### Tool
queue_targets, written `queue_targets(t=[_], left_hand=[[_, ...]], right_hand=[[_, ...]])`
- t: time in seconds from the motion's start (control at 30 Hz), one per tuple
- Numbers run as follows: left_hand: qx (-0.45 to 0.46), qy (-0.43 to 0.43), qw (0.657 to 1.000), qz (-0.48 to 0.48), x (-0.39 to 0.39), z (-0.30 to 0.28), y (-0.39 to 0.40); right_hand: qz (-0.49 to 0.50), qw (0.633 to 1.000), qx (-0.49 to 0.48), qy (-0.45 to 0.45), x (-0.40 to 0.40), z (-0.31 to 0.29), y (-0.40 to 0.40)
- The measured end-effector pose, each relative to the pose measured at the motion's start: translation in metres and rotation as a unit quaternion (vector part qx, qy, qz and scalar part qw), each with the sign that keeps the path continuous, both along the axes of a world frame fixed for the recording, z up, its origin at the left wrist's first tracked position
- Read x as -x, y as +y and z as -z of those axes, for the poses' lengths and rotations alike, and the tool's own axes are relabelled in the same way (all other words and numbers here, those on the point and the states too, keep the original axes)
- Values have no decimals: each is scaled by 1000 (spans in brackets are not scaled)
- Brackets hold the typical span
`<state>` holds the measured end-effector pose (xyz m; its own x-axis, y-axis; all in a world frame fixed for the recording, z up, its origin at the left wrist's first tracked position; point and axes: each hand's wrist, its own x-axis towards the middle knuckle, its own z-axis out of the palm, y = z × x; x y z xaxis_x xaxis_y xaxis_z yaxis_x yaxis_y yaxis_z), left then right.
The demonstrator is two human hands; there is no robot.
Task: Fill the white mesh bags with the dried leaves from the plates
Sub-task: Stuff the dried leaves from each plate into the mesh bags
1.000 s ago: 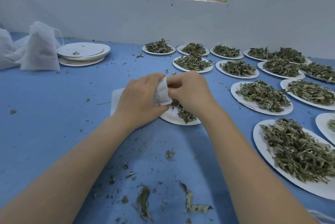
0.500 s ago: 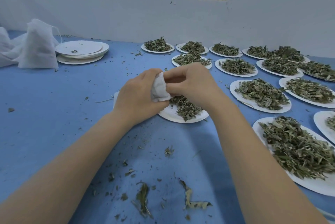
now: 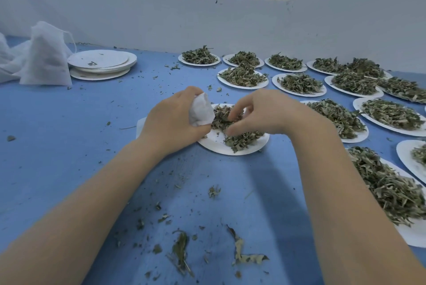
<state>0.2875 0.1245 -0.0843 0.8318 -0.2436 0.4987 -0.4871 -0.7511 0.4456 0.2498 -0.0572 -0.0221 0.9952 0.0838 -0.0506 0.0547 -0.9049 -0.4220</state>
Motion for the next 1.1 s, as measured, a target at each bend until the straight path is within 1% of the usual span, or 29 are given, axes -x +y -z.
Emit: queue_targets(t=[0.07, 0.13, 0.3, 0.4, 0.57, 0.6, 0.7, 0.77, 0.83, 0.9, 1.0, 1.03, 1.1], left_hand=[[-12, -1, 1000, 1, 0, 1, 1], [-20, -5, 1000, 1, 0, 1, 2], [-26, -6, 1000, 1, -1, 2, 3], [-25, -4, 1000, 4, -1, 1, 3], [-48, -1, 999, 10, 0, 1, 4], [-52, 1, 999, 9, 0, 2, 4], [-54, 4, 999, 7, 1, 1, 4], [-52, 3, 999, 9, 1, 1, 4], [-52, -1, 999, 9, 1, 1, 5], [-56, -6, 998, 10, 1, 0, 5], [-67, -15, 998, 10, 1, 0, 5], [-68, -17, 997, 11, 1, 1, 5], [-64, -21, 998, 14, 0, 1, 4]], right_hand=[[3, 997, 60, 55, 1, 1, 4], [-2, 994, 85, 67, 0, 4, 7], [1, 996, 71, 56, -2, 14, 12], [9, 998, 66, 23, -5, 18, 12], [19, 999, 27, -19, -6, 20, 8], [21, 999, 4, -26, -5, 19, 6], [33, 991, -122, -40, 0, 10, -6], [31, 974, -220, -36, 2, 5, -13], [27, 948, -316, -23, 3, 4, -17], [17, 935, -353, -21, 2, 6, -17], [-1, 933, -358, -32, 0, 10, -14], [-3, 926, -375, -35, -1, 11, -12], [-8, 900, -434, -41, -2, 13, -8]])
